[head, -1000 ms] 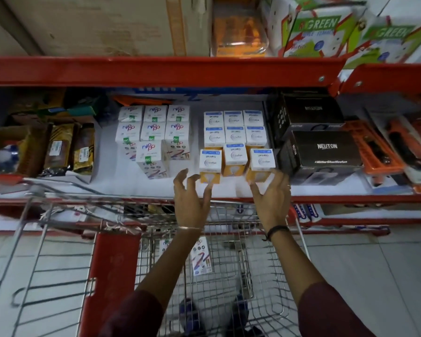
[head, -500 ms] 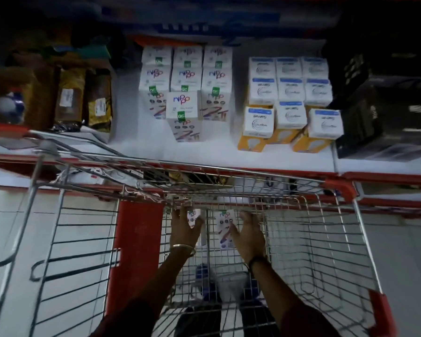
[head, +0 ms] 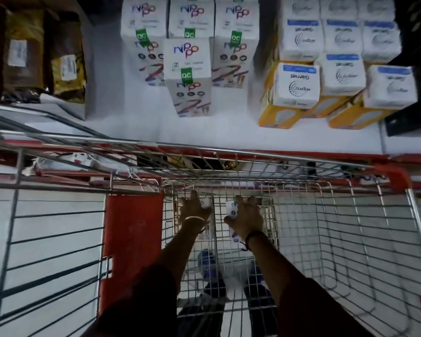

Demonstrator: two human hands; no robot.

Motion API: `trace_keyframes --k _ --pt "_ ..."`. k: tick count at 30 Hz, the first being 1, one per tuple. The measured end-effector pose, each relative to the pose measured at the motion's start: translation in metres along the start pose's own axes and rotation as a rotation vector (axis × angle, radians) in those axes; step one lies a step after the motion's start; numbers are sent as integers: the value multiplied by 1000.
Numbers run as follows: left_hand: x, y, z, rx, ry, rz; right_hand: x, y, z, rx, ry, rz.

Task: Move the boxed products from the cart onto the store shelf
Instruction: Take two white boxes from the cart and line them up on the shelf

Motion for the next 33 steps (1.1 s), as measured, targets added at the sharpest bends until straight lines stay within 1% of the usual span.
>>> trace_keyframes --k 2,6,11,13,19,23,28,33 --pt "2 4 0 3 21 6 4 4 2 6 -94 25" --pt "14 25 -1 -81 142 52 24 24 2 73 -346 104" --pt "47 76 10 -218 254 159 60 62 -10 134 -437 193" --pt "65 100 19 -273 260 212 76 80 -17 162 -420 243" --pt "123 167 45 -398 183 364 133 129 -42 296 -312 445" --pt "164 206 58 -484 212 511 180 160 -63 381 -329 581" --pt "219 240 79 -531 292 712 232 175 -96 525 -316 752" --pt "264 241 96 -533 366 864 266 159 -132 562 -197 860"
Point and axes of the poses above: each hand's wrist, its own y-axis away from the middle knuckle, its own x-axis out of the back of the hand, z = x × y, the point moved 1 cm from there along -y, towards the middle knuckle, and after that the axes turned 5 degrees about x, right-handed, at the moved point
